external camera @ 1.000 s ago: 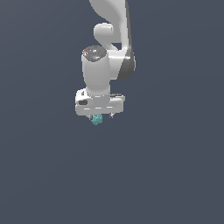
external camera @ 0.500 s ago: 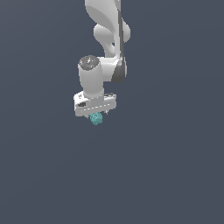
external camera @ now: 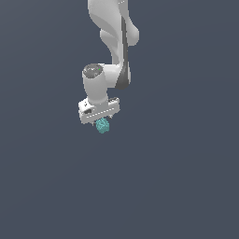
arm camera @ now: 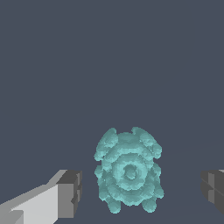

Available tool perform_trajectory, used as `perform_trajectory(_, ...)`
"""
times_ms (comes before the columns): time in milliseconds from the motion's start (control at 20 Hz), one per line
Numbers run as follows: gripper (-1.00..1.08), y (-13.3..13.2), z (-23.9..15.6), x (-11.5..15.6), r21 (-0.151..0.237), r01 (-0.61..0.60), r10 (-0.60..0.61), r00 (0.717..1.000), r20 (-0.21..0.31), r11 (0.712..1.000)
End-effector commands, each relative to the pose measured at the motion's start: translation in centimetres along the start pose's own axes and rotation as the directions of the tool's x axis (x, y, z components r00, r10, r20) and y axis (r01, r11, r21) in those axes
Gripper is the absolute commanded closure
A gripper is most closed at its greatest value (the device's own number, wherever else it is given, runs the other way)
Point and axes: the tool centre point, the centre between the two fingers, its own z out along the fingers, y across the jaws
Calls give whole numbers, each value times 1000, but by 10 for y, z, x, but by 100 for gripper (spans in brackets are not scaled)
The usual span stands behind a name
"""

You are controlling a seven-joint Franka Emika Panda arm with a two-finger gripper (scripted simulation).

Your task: Pick up the object and move it to a goal position.

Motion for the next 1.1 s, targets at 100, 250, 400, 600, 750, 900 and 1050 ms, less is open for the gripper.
perform_trajectory(100,-92,-1,6,-10,3,32,-32,999,4,999)
perform_trajectory(250,-92,-2,8,-12,4,40,-40,999,5,999)
perform_trajectory(400,-92,-2,8,-11,4,37,-37,999,5,999)
perform_trajectory(600,-92,-2,15,-12,4,37,-37,999,5,999)
perform_trajectory(750,-92,-2,26,-12,4,38,-38,999,5,999)
perform_trajectory(900,-92,-2,41,-13,4,39,-39,999,5,999)
perform_trajectory(1050,-92,-2,52,-13,4,40,-40,999,5,999)
